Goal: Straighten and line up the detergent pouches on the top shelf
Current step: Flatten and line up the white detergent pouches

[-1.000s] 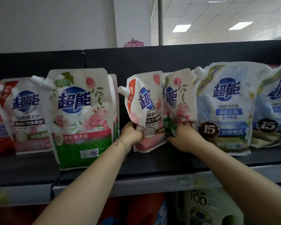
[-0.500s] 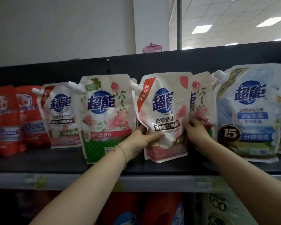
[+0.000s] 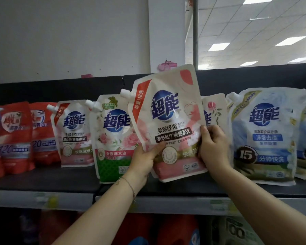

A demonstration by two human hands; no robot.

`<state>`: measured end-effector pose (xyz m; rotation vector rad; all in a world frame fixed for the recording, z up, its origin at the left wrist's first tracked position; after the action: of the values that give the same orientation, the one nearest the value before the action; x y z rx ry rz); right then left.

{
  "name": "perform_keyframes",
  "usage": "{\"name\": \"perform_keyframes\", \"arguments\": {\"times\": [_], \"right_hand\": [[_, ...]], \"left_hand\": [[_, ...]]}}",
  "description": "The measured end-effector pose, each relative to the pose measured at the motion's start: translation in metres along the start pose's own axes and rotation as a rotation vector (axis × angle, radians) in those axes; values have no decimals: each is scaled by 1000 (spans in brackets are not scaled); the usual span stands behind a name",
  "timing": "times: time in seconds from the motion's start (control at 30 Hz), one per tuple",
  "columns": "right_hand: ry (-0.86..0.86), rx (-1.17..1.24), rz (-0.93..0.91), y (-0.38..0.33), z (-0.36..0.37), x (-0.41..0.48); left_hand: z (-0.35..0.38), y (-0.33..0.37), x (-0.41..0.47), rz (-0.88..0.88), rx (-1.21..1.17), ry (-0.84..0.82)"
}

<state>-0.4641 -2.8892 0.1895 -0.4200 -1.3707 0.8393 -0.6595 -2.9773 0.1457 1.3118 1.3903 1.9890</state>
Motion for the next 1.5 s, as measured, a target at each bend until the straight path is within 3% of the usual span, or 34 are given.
{"name": "perform_keyframes", "arguments": {"times": [0.13, 0.43, 0.7, 0.97, 1.27, 1.5], "right_hand": [[8, 80, -45, -14, 20, -13], [-82, 160, 45, -14, 113, -54], [-130, 209, 77, -27, 199, -88], [-294, 41, 4, -35, 290, -112], [-554, 23, 218, 2, 383, -117], [-476, -80, 190, 20, 412, -104]], "left_hand": [[-27, 20, -9, 19, 6, 36], [-140, 35, -26, 17, 46, 248], [-231, 50, -28, 35, 69, 336], [-317, 42, -14, -13, 61, 417], [-390, 32, 27, -26, 231, 489], [-402, 10, 73, -51, 237, 490]]}}
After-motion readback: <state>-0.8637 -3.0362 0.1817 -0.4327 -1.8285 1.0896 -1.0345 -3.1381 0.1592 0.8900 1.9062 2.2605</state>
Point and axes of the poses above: each hand's wrist, its own x-axis towards the middle knuckle, its own z-axis out of the palm, y = z × x, the point moved 10 cm from there along x, towards the middle knuckle, and after that the axes turned 11 degrees about x, right-handed, at the moved point
